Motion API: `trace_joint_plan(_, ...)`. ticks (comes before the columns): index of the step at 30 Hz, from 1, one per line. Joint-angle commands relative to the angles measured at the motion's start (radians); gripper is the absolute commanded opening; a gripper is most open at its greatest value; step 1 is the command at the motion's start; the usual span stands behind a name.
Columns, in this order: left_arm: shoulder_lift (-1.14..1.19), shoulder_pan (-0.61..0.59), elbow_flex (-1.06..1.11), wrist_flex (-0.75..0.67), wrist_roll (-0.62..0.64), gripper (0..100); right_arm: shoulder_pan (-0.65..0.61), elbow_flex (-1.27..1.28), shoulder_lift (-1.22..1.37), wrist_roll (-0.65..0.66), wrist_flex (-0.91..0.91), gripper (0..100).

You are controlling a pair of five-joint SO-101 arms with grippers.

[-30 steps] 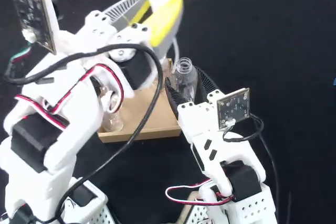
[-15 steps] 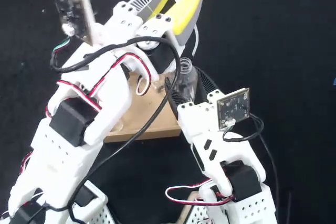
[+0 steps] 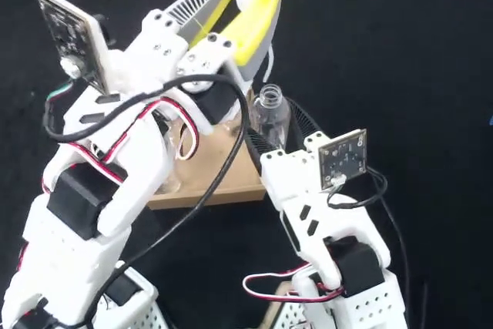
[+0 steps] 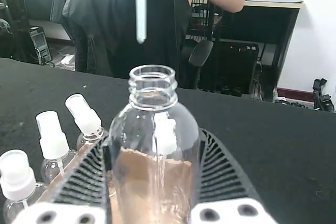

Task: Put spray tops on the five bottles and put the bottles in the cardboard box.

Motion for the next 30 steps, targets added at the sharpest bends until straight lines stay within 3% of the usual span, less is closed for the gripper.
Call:
trace_joint_plan(1, -0.032, -0.007, 0.054, 0.003, -0.031, 3, -0.012, -0.002, -0.036, -0.006, -0.002, 1.0)
trace_joint_plan(7, -0.023, 0.001, 0.062, -0.002, -0.028, 3, -0.014, -0.002, -0.036, -0.006, -0.002, 1.0)
trace_joint_plan(13, -0.034, -0.004, 0.062, -0.115, -0.028, 3, -0.014, -0.002, -0.036, -0.006, -0.002, 1.0)
trace_joint_plan(30, -0.034, 0.005, -0.002, -0.025, -0.026, 3, -0.014, -0.002, -0.036, -0.006, -0.002, 1.0)
